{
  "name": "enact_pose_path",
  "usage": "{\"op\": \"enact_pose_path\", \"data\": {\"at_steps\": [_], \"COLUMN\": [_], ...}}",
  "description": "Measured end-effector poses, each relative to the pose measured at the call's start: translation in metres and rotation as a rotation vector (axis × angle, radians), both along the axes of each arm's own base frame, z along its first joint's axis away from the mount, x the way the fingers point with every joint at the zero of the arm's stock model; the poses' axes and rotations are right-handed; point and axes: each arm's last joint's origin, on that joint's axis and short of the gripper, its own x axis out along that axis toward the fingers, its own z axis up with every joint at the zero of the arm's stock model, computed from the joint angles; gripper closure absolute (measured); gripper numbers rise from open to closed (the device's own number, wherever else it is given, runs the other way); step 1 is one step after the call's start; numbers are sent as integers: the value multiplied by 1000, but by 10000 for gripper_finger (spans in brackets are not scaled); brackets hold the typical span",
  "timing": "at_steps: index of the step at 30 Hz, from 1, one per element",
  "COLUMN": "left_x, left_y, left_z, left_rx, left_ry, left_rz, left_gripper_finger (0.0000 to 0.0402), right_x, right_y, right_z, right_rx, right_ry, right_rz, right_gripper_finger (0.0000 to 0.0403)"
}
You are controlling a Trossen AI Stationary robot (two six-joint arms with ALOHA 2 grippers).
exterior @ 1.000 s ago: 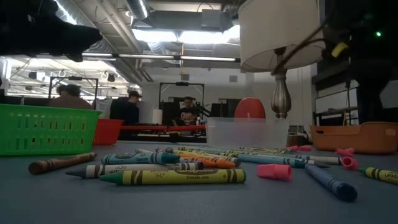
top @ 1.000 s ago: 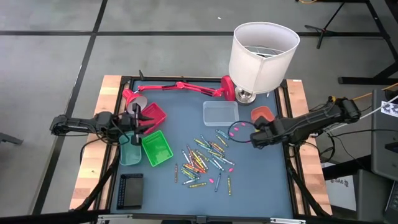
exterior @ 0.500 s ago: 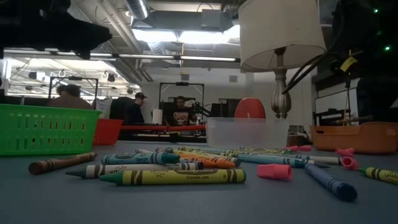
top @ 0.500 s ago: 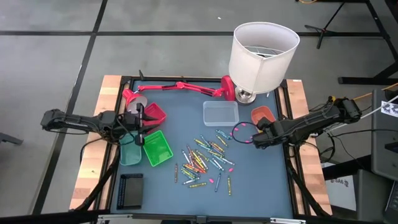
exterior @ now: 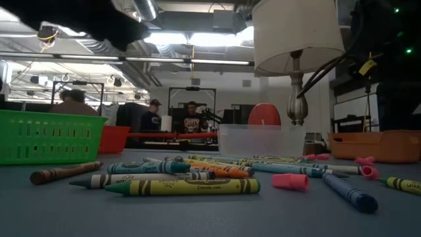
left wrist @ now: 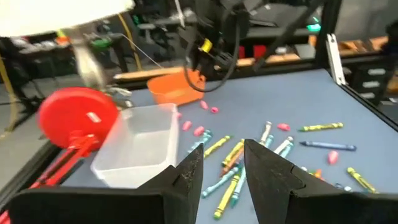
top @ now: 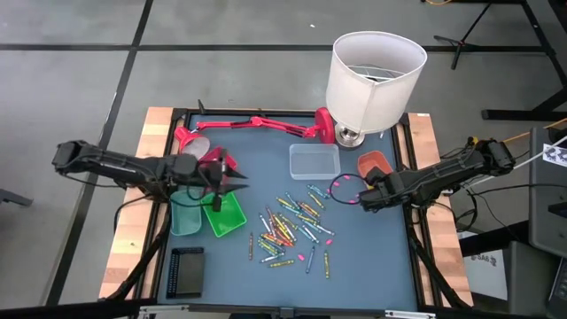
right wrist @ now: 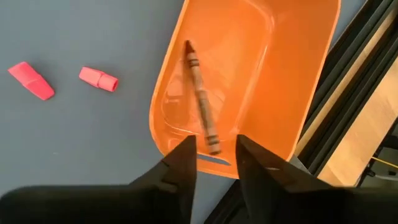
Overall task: Sort crayons
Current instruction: Put the gray crayon into the transparent bin
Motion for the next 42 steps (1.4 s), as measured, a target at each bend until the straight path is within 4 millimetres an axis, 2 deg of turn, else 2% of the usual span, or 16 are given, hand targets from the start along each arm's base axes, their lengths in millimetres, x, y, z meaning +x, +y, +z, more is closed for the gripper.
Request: {"op": "enact_pose_path", "data": {"at_steps": [8,12,16,22,30,37,42], "left_x": [47,66,80,89,101,105,106], "left_y": [5,10,13,13,8,-1,-6], "left_z": [5,-2,-18,-47,-78,-92,-93], "left_rx": [-50,-89,-103,-93,-94,-88,-77], "left_ry": [209,362,513,668,762,795,796], "left_rz": [-117,-145,-174,-217,-235,-267,-287], "left_gripper_finger": [302,302,302,302,302,302,302], "right_x": [1,1,1,1,1,1,1], "right_y": [0,0,0,0,0,0,0], "right_z": [0,0,0,0,0,0,0], "right_rx": [2,2,2,3,3,4,5], "right_ry": [-3,-2,-2,-3,-6,-7,-10], "right_rz": [8,8,8,8,8,8,8], "right_gripper_finger": [273,274,274,274,274,274,274]}}
